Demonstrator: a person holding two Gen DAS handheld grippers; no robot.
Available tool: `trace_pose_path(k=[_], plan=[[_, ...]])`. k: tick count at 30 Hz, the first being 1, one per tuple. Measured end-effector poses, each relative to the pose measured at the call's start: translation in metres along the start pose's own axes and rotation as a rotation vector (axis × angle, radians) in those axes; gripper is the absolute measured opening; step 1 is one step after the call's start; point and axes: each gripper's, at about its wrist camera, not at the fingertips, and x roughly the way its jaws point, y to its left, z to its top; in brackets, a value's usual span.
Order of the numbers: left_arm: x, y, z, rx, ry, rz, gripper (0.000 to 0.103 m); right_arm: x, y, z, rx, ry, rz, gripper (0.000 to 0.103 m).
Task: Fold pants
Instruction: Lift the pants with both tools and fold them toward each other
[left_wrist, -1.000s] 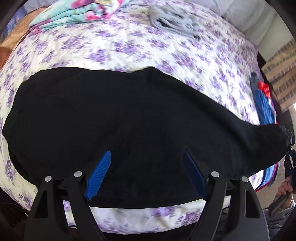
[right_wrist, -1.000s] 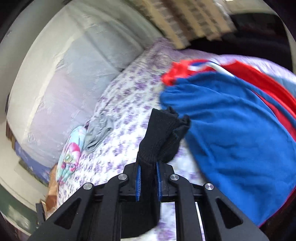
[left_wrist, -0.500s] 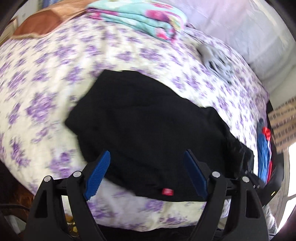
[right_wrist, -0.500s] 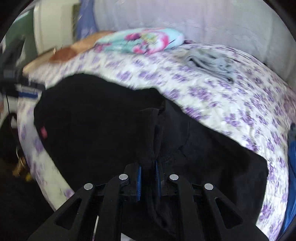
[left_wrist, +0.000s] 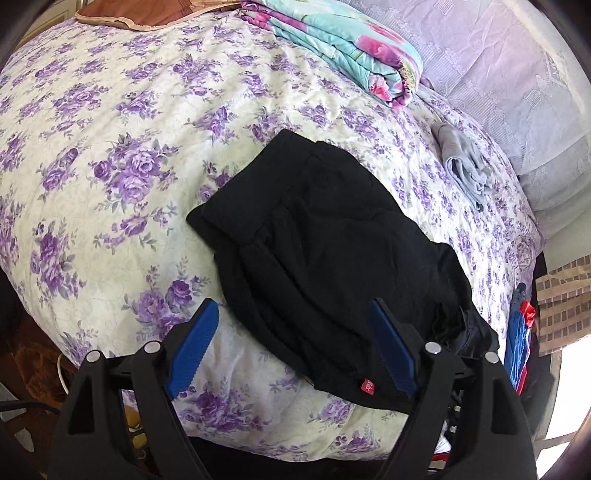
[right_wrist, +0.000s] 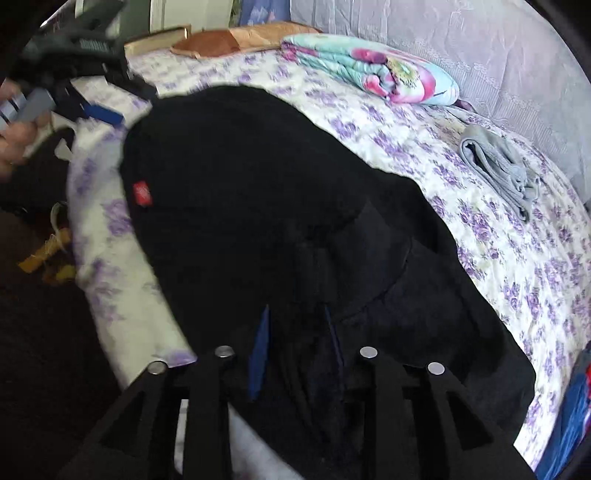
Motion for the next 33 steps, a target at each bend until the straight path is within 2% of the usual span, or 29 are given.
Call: trace_pose_path(k=[2,4,7,9,12,15,18,19,20,21,23,24,25,29,33], plan=[[0.001,0.000,-0.001,-0.005,0.002,0.001,0.081,-0.020,-0.013,0.001,0.084,-0.059,0.032,0.030],[0.002,0.002,-0.003,-0.017,0.003,0.002,0.081,-0.027,-0.030,0.005,0.167,-0.093,-0.008,0.030],[0.002,0.002,-0.004,-0.022,0.001,0.009,0.081,-0.012,-0.045,0.015,0.237,-0.098,-0.061,0.030],[0.001,0.003,-0.007,-0.024,-0.001,0.017,0.081,0.007,-0.046,0.022,0.227,-0.068,-0.067,0.030],[0.002,0.002,-0.007,-0.028,0.001,0.017,0.081,0.052,-0.045,0.016,0.204,0.068,-0.094,0.033],[0.005,0.003,-0.006,-0.030,0.006,0.020,0.081,0.043,-0.044,0.020,0.185,0.055,-0.092,0.032],[0.009,0.009,-0.003,-0.054,0.009,0.010,0.081,0.013,-0.045,0.020,0.207,-0.079,-0.063,0.031],[0.010,0.012,-0.002,-0.066,0.009,0.003,0.081,0.008,-0.044,0.021,0.200,-0.090,-0.074,0.033],[0.011,0.015,0.000,-0.079,0.007,-0.005,0.081,0.012,-0.044,0.020,0.192,-0.054,-0.083,0.043],[0.012,0.019,0.002,-0.095,0.003,-0.012,0.081,0.021,-0.045,0.017,0.197,-0.001,-0.080,0.049],[0.015,0.026,0.008,-0.118,-0.010,-0.024,0.081,0.050,-0.049,0.003,0.236,0.132,-0.051,0.053],[0.018,0.030,0.013,-0.133,-0.011,-0.033,0.081,0.047,-0.051,0.000,0.263,0.090,-0.045,0.055],[0.021,0.033,0.017,-0.146,-0.010,-0.041,0.081,0.046,-0.052,-0.001,0.277,0.087,-0.039,0.055],[0.027,0.044,0.034,-0.208,-0.017,-0.098,0.081,0.042,-0.055,0.000,0.282,0.107,-0.042,0.062],[0.039,0.051,0.046,-0.248,0.002,-0.144,0.081,0.044,-0.054,-0.002,0.288,0.104,-0.057,0.065]])
